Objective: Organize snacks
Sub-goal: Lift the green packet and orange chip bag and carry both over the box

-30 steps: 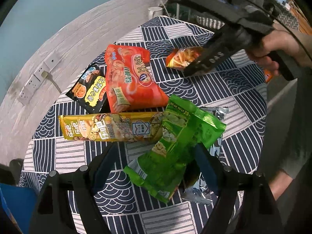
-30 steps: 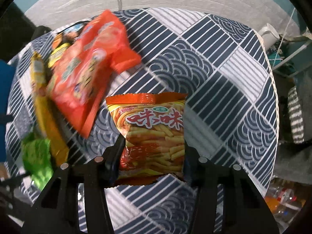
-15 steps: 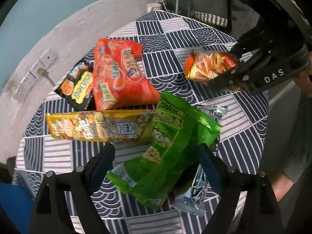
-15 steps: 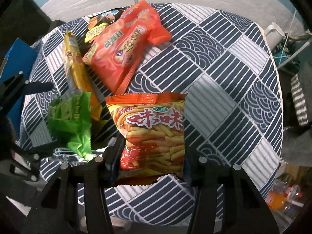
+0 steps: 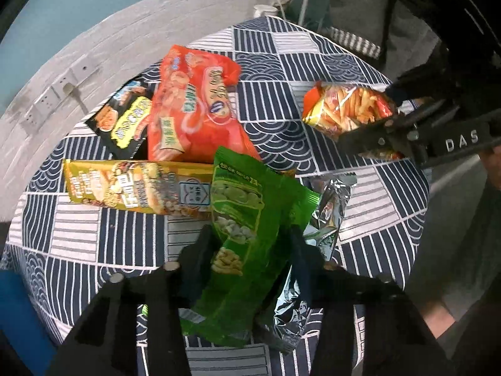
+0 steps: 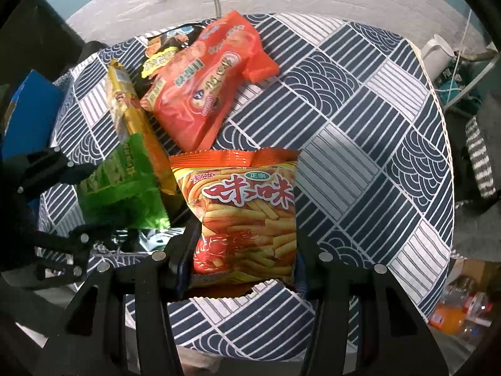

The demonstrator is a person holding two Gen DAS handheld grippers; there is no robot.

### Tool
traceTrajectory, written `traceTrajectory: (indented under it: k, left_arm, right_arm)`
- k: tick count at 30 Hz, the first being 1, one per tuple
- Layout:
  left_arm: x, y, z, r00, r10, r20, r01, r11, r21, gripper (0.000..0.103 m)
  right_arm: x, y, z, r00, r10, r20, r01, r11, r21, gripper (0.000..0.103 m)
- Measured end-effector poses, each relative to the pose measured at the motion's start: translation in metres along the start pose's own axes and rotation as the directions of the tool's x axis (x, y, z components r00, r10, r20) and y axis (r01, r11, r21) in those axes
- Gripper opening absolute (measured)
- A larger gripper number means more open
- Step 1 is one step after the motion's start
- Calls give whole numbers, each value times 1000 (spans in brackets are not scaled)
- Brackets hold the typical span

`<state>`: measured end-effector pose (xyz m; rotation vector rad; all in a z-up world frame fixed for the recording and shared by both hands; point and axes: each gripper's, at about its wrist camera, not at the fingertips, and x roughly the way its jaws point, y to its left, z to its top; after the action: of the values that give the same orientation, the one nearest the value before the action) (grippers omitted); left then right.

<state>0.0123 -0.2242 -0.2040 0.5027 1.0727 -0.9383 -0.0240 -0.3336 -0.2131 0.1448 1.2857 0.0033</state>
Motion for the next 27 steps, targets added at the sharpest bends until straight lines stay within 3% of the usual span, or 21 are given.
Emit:
traceTrajectory:
  k: [4,15,27]
  left_arm:
    - [-5,5,-3,1000,-10,1,10,998,-58,32]
    - [-40,6,-9,998,29,55,-22,994,-112,29]
    - [-85,18,-21,981,172,87,-154,970,-187,26]
  right_arm:
    - [-5,13,7,1000,-1,19,2,1000,-28,50]
    - [-23,45,17,998,0,69,6,996,-94,50]
    - [-49,80,23,991,30,128,-11,989,-148,50]
